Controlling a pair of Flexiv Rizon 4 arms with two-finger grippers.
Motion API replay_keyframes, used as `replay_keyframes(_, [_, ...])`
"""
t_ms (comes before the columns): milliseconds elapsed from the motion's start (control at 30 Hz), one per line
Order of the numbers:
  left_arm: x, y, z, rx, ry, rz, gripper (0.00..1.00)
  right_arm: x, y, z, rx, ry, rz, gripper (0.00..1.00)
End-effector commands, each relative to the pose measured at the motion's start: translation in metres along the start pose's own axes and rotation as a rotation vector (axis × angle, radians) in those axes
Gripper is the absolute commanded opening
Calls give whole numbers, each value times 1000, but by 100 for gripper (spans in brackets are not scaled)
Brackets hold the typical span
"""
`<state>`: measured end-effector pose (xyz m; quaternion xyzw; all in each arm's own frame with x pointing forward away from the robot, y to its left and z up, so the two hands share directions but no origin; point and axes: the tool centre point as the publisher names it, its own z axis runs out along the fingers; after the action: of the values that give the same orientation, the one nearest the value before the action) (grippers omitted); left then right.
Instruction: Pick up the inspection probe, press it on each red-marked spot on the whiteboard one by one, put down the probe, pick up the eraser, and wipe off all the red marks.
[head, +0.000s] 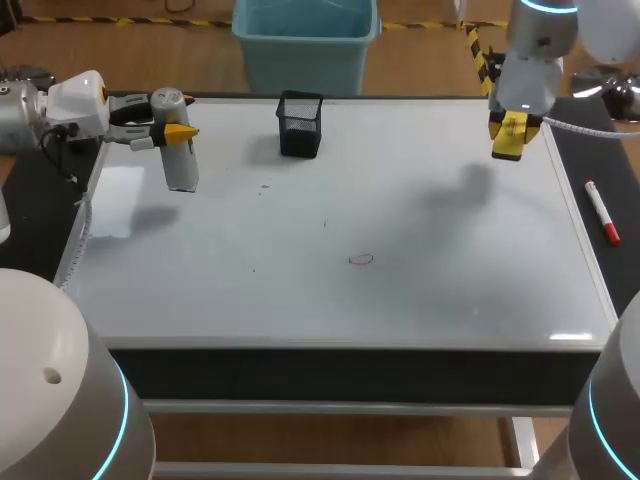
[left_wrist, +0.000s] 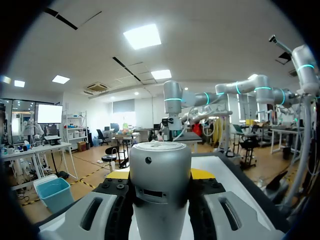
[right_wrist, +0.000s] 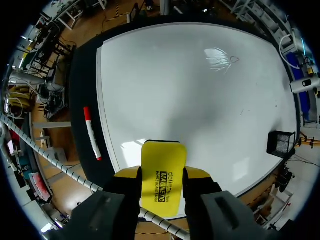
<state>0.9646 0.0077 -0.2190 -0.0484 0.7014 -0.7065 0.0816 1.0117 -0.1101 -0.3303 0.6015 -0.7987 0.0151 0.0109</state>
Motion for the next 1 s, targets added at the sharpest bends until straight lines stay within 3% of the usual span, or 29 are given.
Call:
replay_keyframes(33, [1,-1,0,1,-3,3,0,1,0,-1,3,1,-2,0])
replay_keyframes(233, [1,-1,0,1,-3,3,0,1,0,-1,3,1,-2,0])
replay_keyframes(433, [31,-23,26,34,69,64,0,1,0,-1,3,1,-2,0])
replay_keyframes(633, [76,-34,75,52,215,88,0,1,0,-1,3,1,-2,0])
replay_keyframes(1000, [163,-20,165,143,468,15,0,1,0,-1,3,1,-2,0])
